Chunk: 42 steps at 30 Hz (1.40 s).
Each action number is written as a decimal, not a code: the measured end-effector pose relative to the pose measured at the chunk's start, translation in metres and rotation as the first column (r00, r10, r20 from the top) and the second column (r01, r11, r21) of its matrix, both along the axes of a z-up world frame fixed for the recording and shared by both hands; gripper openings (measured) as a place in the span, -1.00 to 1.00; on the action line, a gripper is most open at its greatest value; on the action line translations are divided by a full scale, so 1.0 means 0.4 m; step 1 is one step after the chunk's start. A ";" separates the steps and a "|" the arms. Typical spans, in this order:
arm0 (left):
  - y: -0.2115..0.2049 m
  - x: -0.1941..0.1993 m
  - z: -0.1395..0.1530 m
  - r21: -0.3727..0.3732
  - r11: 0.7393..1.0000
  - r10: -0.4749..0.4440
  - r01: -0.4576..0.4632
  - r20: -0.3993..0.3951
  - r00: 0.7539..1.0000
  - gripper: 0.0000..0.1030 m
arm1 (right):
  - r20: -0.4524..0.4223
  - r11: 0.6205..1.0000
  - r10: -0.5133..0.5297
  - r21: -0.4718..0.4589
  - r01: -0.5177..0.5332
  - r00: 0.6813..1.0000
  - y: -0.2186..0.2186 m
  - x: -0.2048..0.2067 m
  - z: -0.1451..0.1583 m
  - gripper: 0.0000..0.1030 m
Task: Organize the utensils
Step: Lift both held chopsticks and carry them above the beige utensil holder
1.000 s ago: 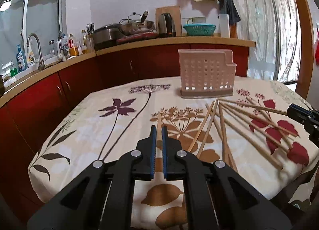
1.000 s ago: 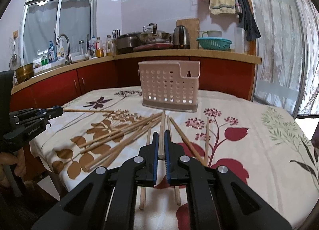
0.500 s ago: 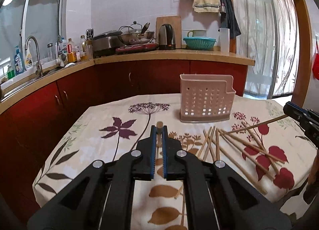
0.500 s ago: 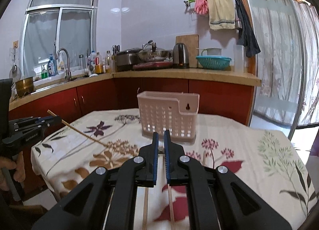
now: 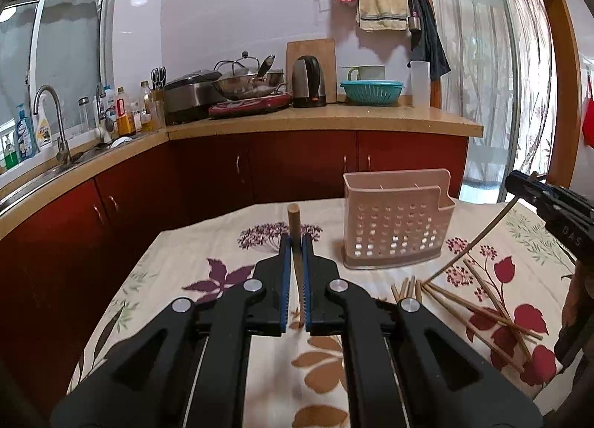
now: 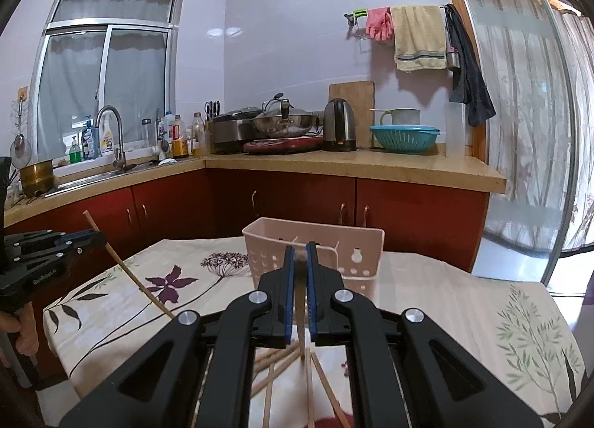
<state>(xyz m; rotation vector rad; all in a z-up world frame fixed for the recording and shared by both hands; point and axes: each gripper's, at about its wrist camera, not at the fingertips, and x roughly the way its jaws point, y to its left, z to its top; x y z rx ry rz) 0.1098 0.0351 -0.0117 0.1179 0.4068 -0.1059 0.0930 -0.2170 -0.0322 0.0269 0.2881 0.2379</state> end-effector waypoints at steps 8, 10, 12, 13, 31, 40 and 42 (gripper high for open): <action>0.014 0.066 0.015 -0.035 0.999 -0.014 0.014 -0.001 1.000 -0.88 | -0.012 0.999 0.000 0.033 0.000 1.000 -0.010 0.039 0.024 -0.87; 0.016 0.079 0.026 -0.045 0.999 -0.018 0.018 -0.004 1.000 -0.88 | -0.016 0.999 -0.001 0.045 0.002 1.000 -0.018 0.047 0.036 -0.87; 0.015 0.087 0.043 -0.053 0.998 -0.028 0.028 0.001 1.000 -0.88 | -0.020 0.998 0.002 0.055 0.000 1.000 -0.026 0.048 0.050 -0.87; 0.013 0.091 0.053 -0.054 0.998 -0.034 0.034 0.006 0.999 -0.88 | -0.018 0.998 0.001 0.056 0.000 1.000 -0.029 0.051 0.057 -0.87; -0.084 0.202 0.325 -0.097 0.971 -0.210 0.220 0.096 0.973 -0.88 | 0.122 0.994 0.016 0.103 -0.029 0.992 -0.114 0.173 0.272 -0.87; -0.144 0.328 0.329 -0.133 0.964 -0.224 0.232 0.070 0.972 -0.88 | 0.118 0.996 -0.027 0.086 0.017 0.993 -0.123 0.299 0.258 -0.87; -0.158 0.351 0.305 -0.129 0.965 -0.222 0.227 0.057 0.973 -0.88 | 0.093 0.996 -0.029 0.088 0.021 0.995 -0.123 0.321 0.236 -0.87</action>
